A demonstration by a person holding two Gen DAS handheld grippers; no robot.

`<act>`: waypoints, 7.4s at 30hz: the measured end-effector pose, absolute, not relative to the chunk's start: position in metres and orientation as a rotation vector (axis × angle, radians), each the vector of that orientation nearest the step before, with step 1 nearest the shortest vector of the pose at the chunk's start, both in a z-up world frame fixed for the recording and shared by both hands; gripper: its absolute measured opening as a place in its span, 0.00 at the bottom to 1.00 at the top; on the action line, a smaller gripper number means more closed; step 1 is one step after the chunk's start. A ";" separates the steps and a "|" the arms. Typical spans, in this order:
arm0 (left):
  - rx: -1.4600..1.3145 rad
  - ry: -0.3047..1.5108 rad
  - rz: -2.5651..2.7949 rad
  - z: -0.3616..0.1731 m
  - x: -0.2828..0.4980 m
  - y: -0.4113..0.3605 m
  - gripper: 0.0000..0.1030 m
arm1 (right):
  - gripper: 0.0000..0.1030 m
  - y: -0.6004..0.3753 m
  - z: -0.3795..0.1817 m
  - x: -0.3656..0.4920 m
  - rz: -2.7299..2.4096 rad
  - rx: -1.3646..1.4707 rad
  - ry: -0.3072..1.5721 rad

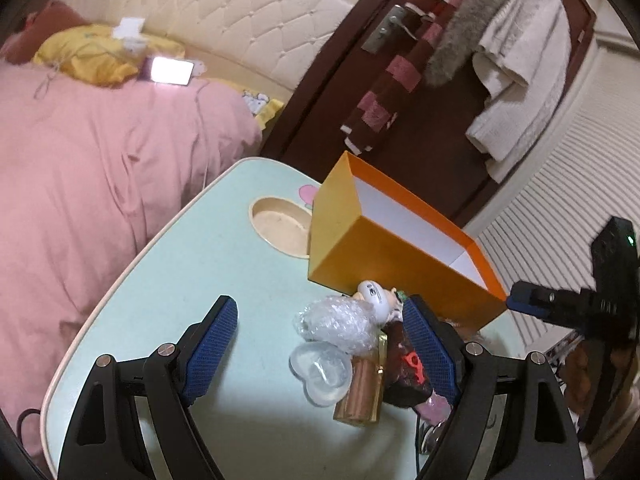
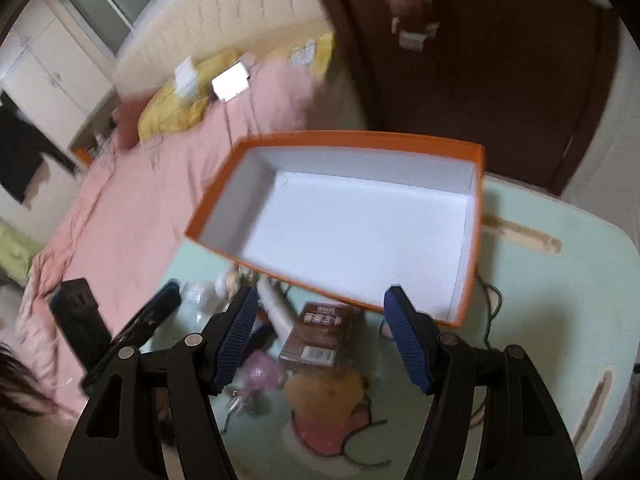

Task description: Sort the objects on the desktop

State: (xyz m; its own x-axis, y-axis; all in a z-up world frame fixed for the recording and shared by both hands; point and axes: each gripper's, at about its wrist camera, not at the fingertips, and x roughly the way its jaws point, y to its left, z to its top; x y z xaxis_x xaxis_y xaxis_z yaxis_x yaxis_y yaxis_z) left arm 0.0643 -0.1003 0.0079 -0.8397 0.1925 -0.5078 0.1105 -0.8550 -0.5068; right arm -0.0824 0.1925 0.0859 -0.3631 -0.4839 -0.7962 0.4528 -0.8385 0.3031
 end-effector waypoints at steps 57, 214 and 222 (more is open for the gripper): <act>-1.180 -0.326 2.868 0.008 0.072 -0.074 0.79 | 0.88 0.210 0.009 0.041 -2.525 1.202 0.205; -0.986 0.162 2.611 0.007 0.091 0.034 0.33 | 0.82 0.218 0.010 0.041 -2.567 1.210 0.211; -0.947 0.072 2.681 0.017 0.105 0.012 0.33 | 0.82 0.214 0.012 0.042 -2.564 1.206 0.225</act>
